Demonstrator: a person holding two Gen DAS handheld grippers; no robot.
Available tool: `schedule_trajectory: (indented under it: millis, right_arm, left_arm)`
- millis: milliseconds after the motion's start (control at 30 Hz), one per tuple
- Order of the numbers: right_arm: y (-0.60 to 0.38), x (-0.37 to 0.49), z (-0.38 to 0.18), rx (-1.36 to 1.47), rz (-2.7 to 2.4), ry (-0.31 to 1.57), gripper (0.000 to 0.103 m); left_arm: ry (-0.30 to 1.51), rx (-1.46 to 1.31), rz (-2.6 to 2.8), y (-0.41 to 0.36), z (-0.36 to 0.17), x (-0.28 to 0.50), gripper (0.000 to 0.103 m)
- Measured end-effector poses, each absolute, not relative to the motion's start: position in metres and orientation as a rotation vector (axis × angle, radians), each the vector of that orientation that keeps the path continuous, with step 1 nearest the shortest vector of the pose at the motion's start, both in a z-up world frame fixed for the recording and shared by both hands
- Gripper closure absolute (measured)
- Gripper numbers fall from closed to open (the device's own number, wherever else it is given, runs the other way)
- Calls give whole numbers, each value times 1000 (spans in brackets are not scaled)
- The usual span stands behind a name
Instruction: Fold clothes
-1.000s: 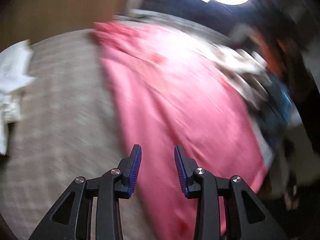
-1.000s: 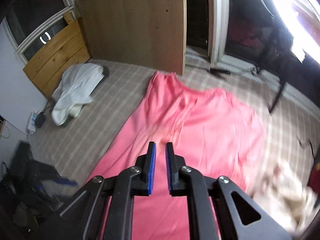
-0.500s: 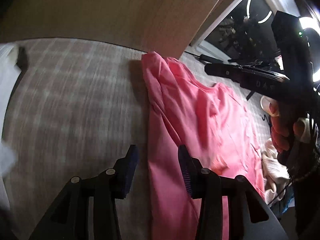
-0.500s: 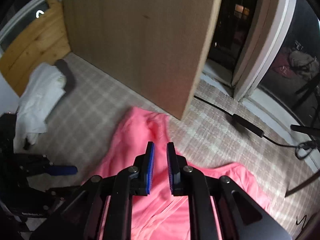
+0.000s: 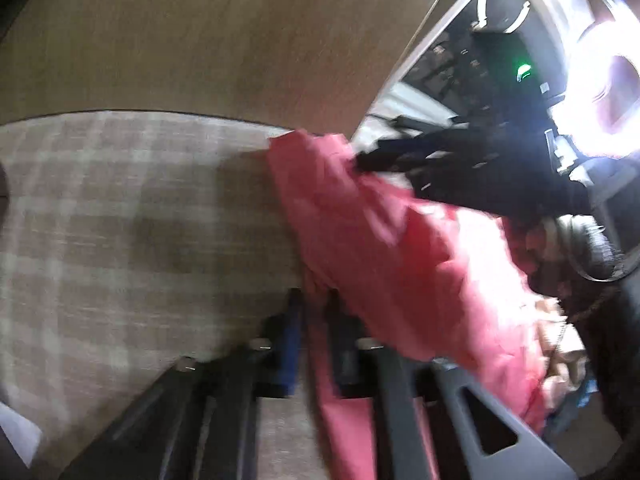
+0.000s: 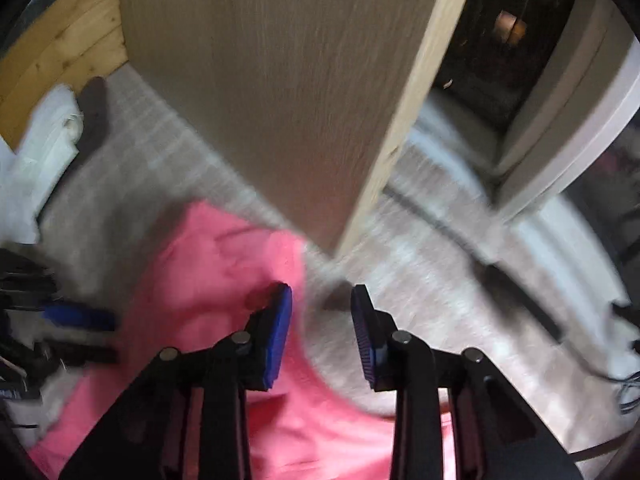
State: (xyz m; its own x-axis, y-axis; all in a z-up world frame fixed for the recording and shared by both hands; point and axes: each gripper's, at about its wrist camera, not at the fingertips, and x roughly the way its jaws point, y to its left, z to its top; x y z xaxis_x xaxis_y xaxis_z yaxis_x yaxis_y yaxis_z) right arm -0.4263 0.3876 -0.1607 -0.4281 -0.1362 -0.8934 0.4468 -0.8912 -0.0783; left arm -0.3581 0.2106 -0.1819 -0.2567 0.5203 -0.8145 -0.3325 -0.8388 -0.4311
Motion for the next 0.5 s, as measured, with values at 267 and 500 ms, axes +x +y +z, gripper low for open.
schedule_trajectory:
  millis: [267,500]
  right_arm:
    - [365,-412,-133,1322,-2220,291,69]
    - [357,-430,-163,1397,-2094,206,89]
  left_arm:
    - [-277,-1487,2076,205,-180,-345,79]
    - [-202,-1457,2080,213,-180,-342,101]
